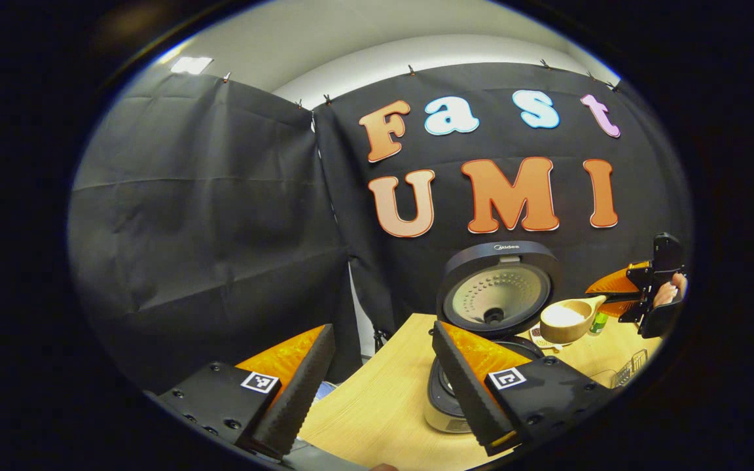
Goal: Close the left gripper, press the button to open the rice cooker; take a wooden spoon from the chopstick holder with the right hand, scoop a spoonful of rice and pour it into the rice cooker, then put the wooden spoon back into the chopstick holder.
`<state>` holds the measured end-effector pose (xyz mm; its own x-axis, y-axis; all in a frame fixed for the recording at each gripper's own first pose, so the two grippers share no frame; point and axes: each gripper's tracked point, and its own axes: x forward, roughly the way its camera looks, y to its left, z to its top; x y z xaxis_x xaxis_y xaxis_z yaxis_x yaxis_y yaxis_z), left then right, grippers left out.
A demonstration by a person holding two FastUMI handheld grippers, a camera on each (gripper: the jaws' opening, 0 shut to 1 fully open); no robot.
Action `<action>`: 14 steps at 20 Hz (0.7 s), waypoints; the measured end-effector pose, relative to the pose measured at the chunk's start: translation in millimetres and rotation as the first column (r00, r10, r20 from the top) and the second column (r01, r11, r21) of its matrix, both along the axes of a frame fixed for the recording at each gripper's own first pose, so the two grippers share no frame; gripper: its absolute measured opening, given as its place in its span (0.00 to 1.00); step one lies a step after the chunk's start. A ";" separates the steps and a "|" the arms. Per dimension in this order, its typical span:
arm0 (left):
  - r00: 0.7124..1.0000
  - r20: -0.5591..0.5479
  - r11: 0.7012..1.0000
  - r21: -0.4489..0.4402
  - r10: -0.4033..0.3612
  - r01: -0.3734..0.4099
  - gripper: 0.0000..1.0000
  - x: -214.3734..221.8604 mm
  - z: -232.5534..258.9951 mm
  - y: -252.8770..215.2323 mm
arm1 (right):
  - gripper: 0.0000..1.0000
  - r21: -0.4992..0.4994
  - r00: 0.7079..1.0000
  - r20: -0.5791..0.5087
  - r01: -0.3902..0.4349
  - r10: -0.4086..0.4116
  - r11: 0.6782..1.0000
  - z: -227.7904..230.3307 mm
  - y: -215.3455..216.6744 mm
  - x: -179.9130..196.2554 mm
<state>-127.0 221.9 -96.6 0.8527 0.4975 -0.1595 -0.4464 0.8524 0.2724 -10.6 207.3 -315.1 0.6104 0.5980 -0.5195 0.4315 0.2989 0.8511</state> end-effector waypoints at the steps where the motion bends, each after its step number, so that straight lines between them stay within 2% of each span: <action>1: 1.000 -0.001 1.000 0.002 0.011 -0.011 0.96 -3.4 0.1 4.1 | 0.10 -0.041 1.000 0.013 -0.017 0.018 0.999 -2.3 3.7 1.8; 6: 0.999 -0.013 0.999 0.006 0.050 -0.050 1.00 -20.2 -1.8 17.7 | 0.09 -0.212 0.993 0.076 -0.071 0.089 0.975 -8.1 19.2 11.5; 8: 0.998 -0.033 0.998 -0.002 0.057 -0.057 1.00 -20.8 -9.9 20.8 | 0.09 -0.252 0.990 0.097 -0.076 0.103 0.965 -7.9 24.4 15.1; 9: 0.997 -0.043 0.998 -0.007 0.060 -0.060 0.97 -21.0 -14.2 21.5 | 0.09 -0.279 0.988 0.105 -0.081 0.114 0.957 -9.0 26.3 15.1; 10: 0.997 -0.046 0.998 -0.007 0.061 -0.062 0.94 -22.7 -16.4 22.4 | 0.09 -0.317 0.984 0.119 -0.091 0.134 0.944 -9.7 27.9 15.1; 11: 0.997 -0.048 0.998 -0.005 0.062 -0.062 1.00 -22.2 -17.5 22.6 | 0.10 -0.358 0.978 0.136 -0.098 0.156 0.928 -10.6 29.7 15.3; 12: 0.997 -0.049 0.998 -0.002 0.062 -0.062 0.94 -23.6 -18.1 22.7 | 0.09 -0.401 0.972 0.153 -0.106 0.181 0.910 -10.4 32.0 16.4; 14: 0.997 -0.053 0.998 -0.001 0.059 -0.059 0.94 -25.1 -21.1 23.4 | 0.09 -0.466 0.956 0.184 -0.121 0.230 0.877 -7.3 37.3 17.1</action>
<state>-152.1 245.3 -117.7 0.8122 0.5463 -0.2049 -0.4809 0.8256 0.2950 6.5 244.6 -322.4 0.6500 0.4451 -0.6160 0.1480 0.7209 0.6770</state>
